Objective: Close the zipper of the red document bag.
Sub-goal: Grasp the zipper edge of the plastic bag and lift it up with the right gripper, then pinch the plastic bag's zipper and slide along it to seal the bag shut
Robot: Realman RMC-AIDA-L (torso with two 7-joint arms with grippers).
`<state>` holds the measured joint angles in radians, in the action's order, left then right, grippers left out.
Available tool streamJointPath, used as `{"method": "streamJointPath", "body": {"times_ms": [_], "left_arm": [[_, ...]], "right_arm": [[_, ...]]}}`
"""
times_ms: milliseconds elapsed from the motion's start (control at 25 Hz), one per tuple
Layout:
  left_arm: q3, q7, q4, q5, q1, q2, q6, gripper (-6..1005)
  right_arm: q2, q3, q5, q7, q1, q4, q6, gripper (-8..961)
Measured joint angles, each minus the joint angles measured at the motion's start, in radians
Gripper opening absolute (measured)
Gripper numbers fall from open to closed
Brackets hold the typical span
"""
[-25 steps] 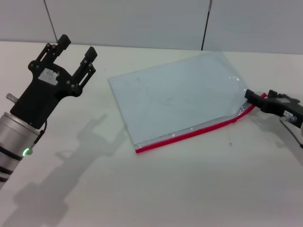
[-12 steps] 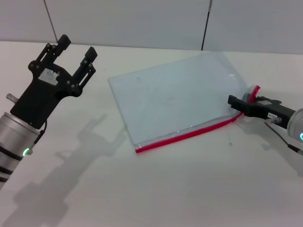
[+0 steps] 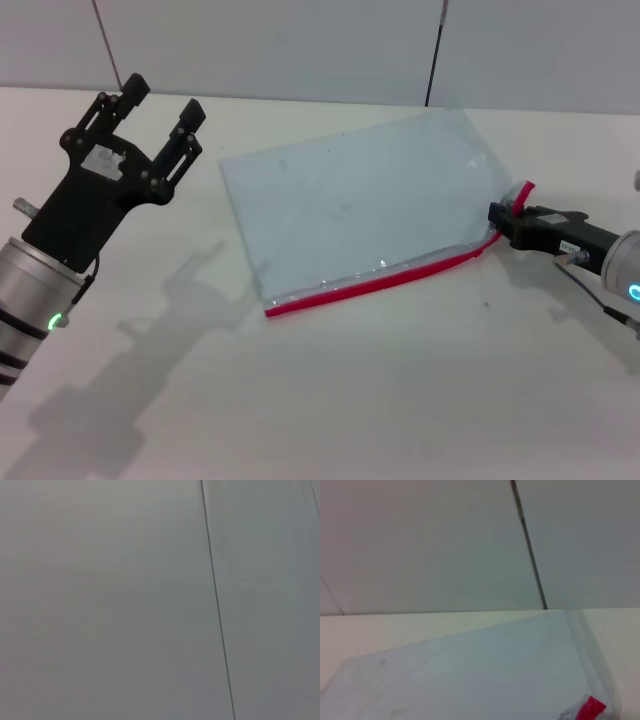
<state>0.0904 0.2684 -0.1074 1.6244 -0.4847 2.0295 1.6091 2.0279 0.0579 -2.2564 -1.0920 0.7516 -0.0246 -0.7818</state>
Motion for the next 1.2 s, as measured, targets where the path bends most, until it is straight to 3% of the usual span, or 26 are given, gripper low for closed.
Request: {"method": "streamJointPath", "body": {"times_ms": [400,520,840,1200], "left_arm": [[0.0,0.0,0.0,0.0,0.0,0.0,0.0,677],[0.0,0.0,0.0,0.0,0.0,0.0,0.0,677],[0.0,-0.012,-0.002,0.099,-0.039,0.001,-0.083,677],[0.0,-0.164,-0.07,0.303,-0.111,0.005,-0.249,676]], "right_arm": [[-0.001,-0.017,0.0,0.004,-0.001,-0.003,-0.031,143],[-0.002,-0.022,0.0,0.006,-0.001,-0.004,-0.057,13],[0.0,-0.028,0.002,0.016,0.009,-0.003,-0.291,23],[0.006,-0.016,0.013,0.048,0.095,0.079,-0.335,35]]}}
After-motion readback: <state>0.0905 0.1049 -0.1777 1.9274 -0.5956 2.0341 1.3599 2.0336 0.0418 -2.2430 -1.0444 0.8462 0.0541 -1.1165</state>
